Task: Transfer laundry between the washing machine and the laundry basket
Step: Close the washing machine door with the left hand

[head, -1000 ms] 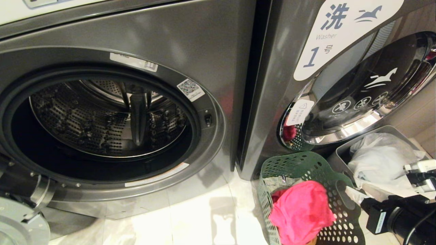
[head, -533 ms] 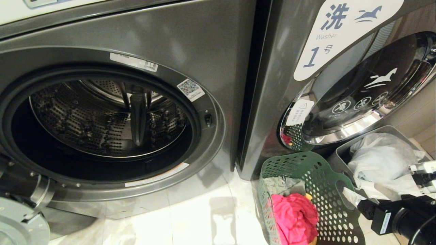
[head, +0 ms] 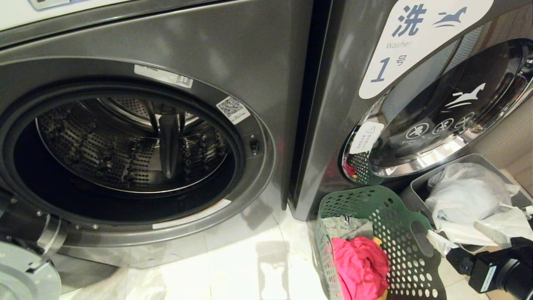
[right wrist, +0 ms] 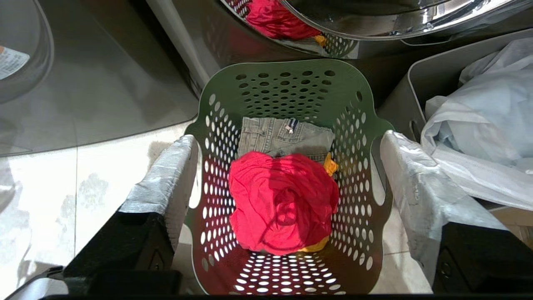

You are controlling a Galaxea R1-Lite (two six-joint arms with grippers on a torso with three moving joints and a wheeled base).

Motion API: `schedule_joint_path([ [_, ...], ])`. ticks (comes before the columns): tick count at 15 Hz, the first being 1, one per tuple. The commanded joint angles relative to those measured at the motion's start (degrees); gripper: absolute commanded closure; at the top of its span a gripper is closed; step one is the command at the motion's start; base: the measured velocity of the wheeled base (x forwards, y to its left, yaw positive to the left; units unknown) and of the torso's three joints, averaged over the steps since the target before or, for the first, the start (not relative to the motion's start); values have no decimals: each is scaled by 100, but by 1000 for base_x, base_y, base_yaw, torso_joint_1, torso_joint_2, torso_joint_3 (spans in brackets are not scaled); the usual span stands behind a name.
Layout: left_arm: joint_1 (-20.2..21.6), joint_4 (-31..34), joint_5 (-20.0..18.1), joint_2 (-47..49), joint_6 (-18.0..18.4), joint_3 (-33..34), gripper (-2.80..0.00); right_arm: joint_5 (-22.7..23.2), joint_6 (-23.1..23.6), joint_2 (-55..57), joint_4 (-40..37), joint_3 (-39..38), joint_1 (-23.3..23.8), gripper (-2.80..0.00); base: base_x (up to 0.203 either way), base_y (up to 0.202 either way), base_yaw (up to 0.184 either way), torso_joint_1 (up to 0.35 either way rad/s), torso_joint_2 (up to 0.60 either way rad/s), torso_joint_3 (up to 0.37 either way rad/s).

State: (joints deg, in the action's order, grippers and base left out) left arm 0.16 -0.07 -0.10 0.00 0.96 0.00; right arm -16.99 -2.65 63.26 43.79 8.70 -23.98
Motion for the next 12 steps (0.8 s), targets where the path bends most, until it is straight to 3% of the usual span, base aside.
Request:
schedule_joint_path([
  [1,2,-1,1,0,0,0,0,-51,1,-86,24,0,-2,-280,0,0,0,0,0,0],
  [2,2,-1,1,0,0,0,0,-169,2,-86,7,0,-2,0,0,0,0,0,0,0],
  [8,2,-1,1,0,0,0,0,-357,27,-671,-481,-64,71,0,0,0,0,0,0,0],
  [12,2,-1,1,0,0,0,0,-318,218,-1646,-906,-825,196,0,0,0,0,0,0,0],
])
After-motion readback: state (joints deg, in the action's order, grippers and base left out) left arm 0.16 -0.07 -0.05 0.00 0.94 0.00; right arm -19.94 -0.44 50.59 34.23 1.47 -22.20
